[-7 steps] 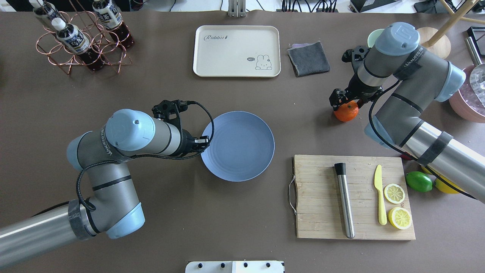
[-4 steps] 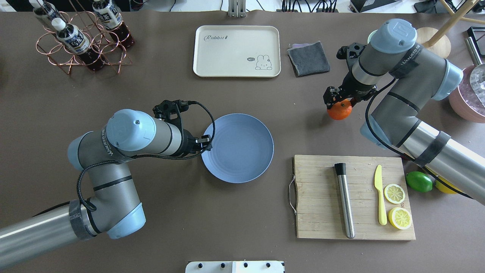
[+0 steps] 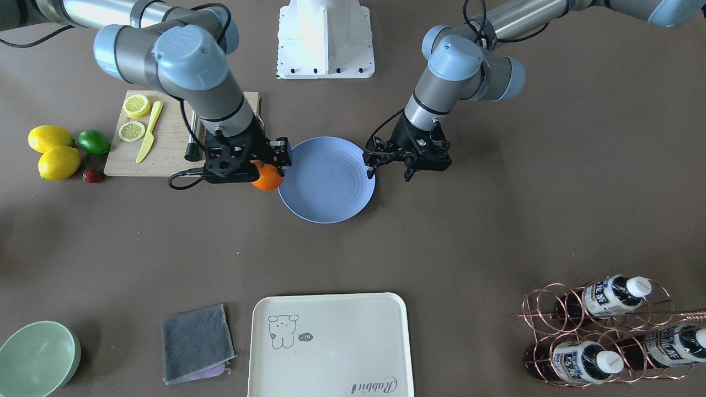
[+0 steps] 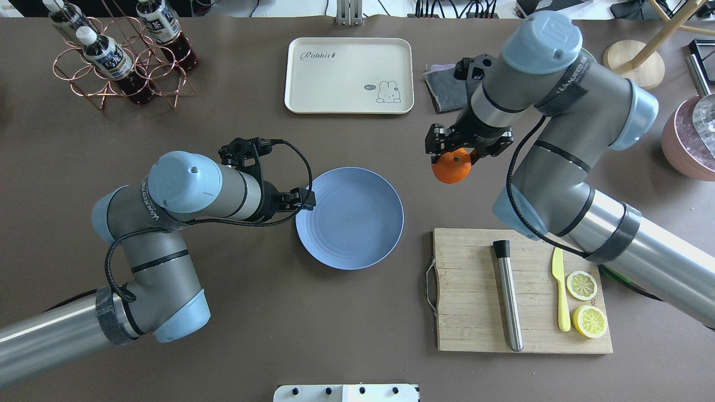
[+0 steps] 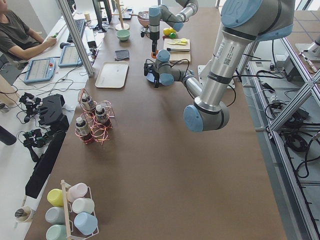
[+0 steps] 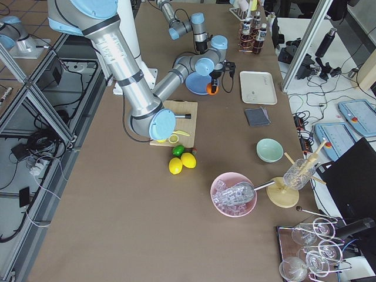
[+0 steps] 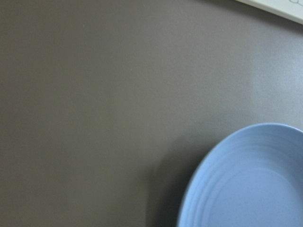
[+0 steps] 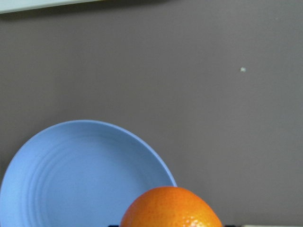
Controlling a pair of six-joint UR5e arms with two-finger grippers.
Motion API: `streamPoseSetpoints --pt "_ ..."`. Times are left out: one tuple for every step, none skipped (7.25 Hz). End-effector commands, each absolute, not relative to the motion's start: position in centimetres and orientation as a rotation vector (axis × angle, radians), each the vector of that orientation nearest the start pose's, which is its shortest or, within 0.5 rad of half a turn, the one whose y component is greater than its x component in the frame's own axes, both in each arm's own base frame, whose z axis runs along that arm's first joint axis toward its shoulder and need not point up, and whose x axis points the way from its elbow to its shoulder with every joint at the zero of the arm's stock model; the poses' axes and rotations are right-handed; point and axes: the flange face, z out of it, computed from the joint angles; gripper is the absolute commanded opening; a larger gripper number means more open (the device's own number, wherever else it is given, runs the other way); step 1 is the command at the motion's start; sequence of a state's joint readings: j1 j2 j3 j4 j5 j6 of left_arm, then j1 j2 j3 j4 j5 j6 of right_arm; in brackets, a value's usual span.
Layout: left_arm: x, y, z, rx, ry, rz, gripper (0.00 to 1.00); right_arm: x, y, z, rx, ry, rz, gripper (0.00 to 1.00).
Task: Pick orange to plate
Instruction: 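Carry the orange with the right gripper over the blue plate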
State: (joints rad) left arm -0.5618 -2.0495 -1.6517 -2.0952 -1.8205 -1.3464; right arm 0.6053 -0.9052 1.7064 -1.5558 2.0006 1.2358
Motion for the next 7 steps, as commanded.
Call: streamPoseSetpoints --pt "48.8 -45.3 30.0 0.227 1.064 -0.167 0.97 -56.3 -42.1 19.2 0.017 -0.863 0.109 0.00" --pt "48.5 -45.1 30.1 0.225 1.065 -0.167 0.97 -59.3 -42.4 18.9 0.021 -0.875 0.115 0.00" --pt "48.3 -45.0 30.2 0.223 1.065 -0.166 0.97 -61.2 -42.7 19.7 0.017 -0.892 0.131 0.00" --pt "48.5 -44.8 30.2 0.223 1.064 -0.164 0.97 -61.3 -42.6 20.0 0.018 -0.901 0.131 0.00" --pt "48.5 -44.9 30.3 0.221 1.064 -0.164 0.97 -61.7 -42.1 20.3 0.015 -0.898 0.127 0.01" --pt "48.6 -44.7 30.2 0.221 1.065 -0.162 0.97 -61.6 -42.1 20.5 0.012 -0.897 0.124 0.53" --pt "48.7 -44.6 30.2 0.219 1.064 -0.160 0.97 -61.5 -42.0 20.4 0.014 -0.900 0.124 1.00"
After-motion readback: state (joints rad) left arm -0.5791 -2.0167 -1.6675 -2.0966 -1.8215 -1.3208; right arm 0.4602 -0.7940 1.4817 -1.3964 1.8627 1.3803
